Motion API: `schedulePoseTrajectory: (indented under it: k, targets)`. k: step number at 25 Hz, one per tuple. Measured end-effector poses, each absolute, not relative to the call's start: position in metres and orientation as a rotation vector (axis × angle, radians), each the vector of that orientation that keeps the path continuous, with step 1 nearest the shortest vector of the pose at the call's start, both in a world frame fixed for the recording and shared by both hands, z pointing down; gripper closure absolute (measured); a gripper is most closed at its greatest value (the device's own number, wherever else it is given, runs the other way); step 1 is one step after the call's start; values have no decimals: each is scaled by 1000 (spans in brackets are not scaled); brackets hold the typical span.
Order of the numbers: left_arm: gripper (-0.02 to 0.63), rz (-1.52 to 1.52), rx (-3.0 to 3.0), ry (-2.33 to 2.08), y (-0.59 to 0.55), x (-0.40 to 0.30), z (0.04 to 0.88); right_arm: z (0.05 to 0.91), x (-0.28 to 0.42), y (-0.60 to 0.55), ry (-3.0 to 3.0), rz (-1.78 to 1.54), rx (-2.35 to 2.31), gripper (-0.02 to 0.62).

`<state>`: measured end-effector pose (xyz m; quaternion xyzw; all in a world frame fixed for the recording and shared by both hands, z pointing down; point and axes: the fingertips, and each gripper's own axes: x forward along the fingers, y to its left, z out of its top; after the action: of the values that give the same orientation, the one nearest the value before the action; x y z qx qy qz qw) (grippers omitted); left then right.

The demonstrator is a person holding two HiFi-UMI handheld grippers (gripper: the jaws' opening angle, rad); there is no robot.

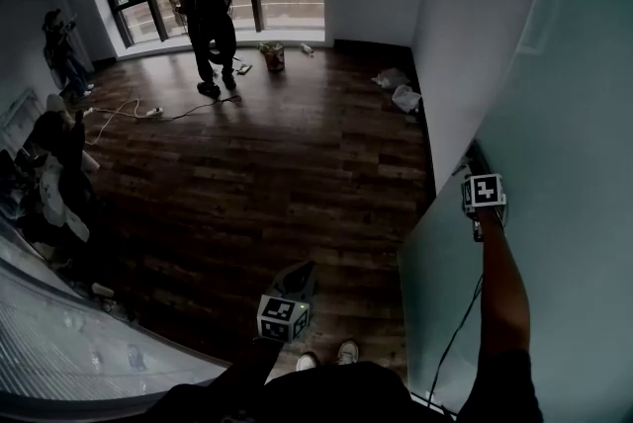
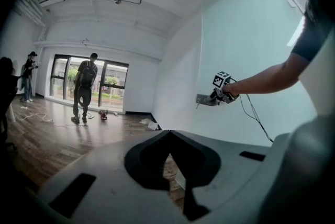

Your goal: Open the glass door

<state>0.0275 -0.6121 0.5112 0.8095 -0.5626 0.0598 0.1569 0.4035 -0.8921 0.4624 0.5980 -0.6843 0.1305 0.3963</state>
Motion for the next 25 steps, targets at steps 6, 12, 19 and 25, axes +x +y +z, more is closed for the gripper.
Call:
schedulePoseTrajectory:
  k: [6, 12, 19, 25]
  targets:
    - [600, 139, 2354, -1637, -583, 3, 503, 377, 353, -771, -2030, 26, 1804, 380]
    - [600, 117, 2385, -1609, -546, 4, 501, 385, 287, -627, -2225, -48, 1773, 382]
    - [600, 130, 2457, -1579, -492, 38, 490, 378, 277, -510, -2280, -147, 1921, 578]
    - [600, 130, 2471, -1609, -412, 78, 489, 406, 305, -413, -2354, -79, 1891, 580]
